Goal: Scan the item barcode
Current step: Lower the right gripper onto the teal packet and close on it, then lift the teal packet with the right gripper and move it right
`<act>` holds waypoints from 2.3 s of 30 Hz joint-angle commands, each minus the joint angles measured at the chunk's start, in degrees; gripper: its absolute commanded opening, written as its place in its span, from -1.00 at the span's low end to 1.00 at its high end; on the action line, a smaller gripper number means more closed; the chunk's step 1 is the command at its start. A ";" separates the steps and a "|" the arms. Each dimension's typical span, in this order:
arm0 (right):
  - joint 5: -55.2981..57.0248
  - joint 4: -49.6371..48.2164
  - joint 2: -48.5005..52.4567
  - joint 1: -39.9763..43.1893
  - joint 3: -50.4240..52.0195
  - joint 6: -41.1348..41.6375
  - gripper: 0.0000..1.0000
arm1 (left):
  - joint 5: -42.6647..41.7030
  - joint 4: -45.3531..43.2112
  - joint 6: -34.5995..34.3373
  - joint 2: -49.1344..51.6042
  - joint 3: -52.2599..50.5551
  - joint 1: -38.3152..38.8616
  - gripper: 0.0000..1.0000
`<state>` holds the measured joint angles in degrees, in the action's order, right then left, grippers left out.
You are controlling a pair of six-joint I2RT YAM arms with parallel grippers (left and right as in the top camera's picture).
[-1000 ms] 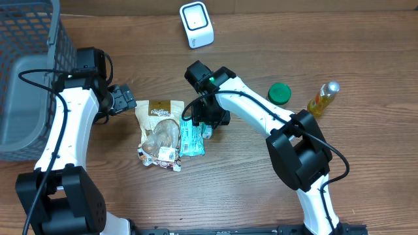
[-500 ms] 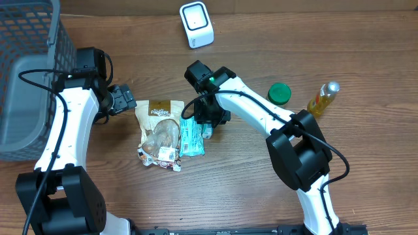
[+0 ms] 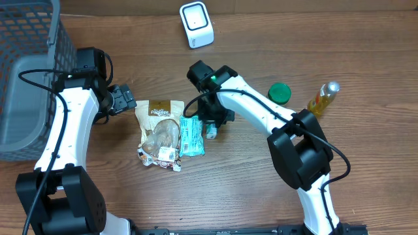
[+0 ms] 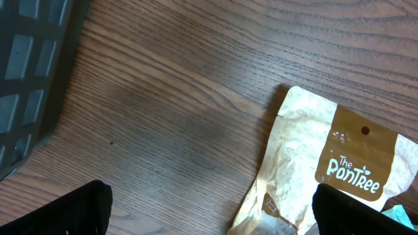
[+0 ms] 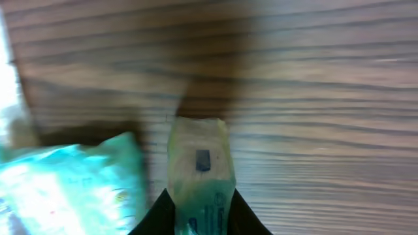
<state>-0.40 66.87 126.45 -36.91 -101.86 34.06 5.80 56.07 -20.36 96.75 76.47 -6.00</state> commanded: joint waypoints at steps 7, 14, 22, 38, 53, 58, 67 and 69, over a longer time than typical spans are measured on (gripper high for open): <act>9.75 1.70 -2.27 5.07 -3.65 -6.95 -0.63 | -0.07 0.00 1.29 -1.29 0.26 0.02 0.99; 10.10 0.85 -2.25 5.01 -3.48 -7.56 -0.62 | -0.07 0.00 1.29 -1.29 0.26 0.02 0.99; 10.03 0.52 -2.25 5.01 -2.86 -7.56 -0.05 | -0.07 0.00 1.29 -1.29 0.26 0.02 0.99; 1.55 2.08 -2.25 5.01 -2.54 -7.58 0.10 | -0.07 0.00 1.29 -1.29 0.26 0.02 0.99; -10.64 -2.12 -2.25 4.11 -2.54 -9.09 0.07 | -0.07 0.00 1.29 -1.29 0.26 0.02 0.99; -10.36 -5.40 -2.25 3.82 -2.54 -10.34 0.06 | -0.07 0.00 1.29 -1.29 0.26 0.02 0.99; -8.63 -7.43 -2.25 3.82 -2.43 -10.34 0.07 | -0.07 0.00 1.29 -1.29 0.26 0.02 0.99; -7.98 -7.17 -2.25 3.89 -2.38 -9.94 0.07 | -0.09 0.00 1.29 -1.29 0.26 0.02 0.99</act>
<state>-9.76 59.59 126.45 -33.04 -103.92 24.03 5.80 56.07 -20.34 96.75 76.47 -6.00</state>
